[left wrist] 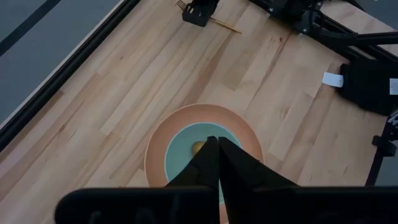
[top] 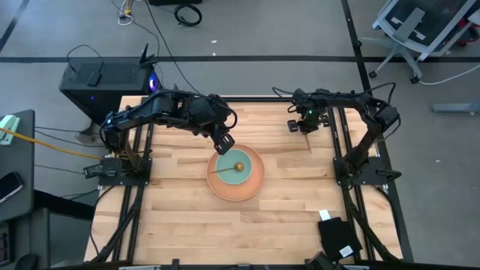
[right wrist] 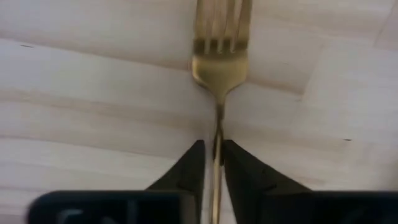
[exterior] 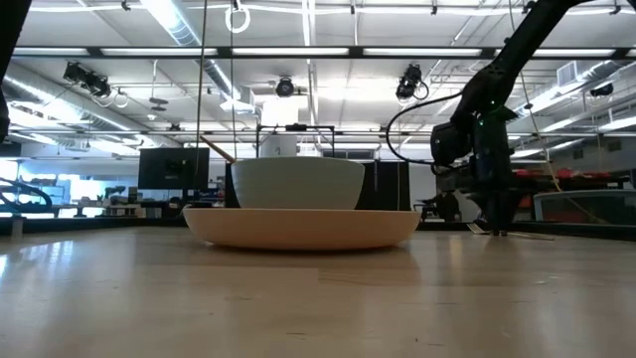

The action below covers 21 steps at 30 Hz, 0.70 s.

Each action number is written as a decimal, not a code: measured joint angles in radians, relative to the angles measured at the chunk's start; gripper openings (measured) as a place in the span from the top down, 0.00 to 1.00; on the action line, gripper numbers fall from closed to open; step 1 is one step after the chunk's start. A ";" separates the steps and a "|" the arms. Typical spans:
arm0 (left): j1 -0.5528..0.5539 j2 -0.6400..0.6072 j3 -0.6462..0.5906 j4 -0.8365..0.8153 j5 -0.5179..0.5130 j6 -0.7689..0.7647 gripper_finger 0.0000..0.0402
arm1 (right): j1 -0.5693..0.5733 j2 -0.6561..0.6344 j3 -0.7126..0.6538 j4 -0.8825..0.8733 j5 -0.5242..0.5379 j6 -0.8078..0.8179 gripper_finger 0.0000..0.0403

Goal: Set table place
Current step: Put the fork to the right of the plate on the table

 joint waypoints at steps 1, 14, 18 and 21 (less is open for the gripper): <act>0.000 0.000 0.000 0.000 0.000 0.000 0.98 | 0.001 0.000 0.000 0.000 -0.002 0.004 0.88; 0.000 0.000 0.000 -0.002 0.000 0.000 0.97 | 0.056 -0.110 -0.006 -0.030 -0.007 0.068 0.98; 0.000 0.000 0.000 -0.005 0.000 0.006 0.98 | 0.150 -0.184 -0.005 -0.072 -0.006 0.161 0.99; -0.002 0.000 0.000 -0.011 0.000 0.008 0.96 | 0.254 -0.235 -0.005 -0.087 -0.005 0.262 0.98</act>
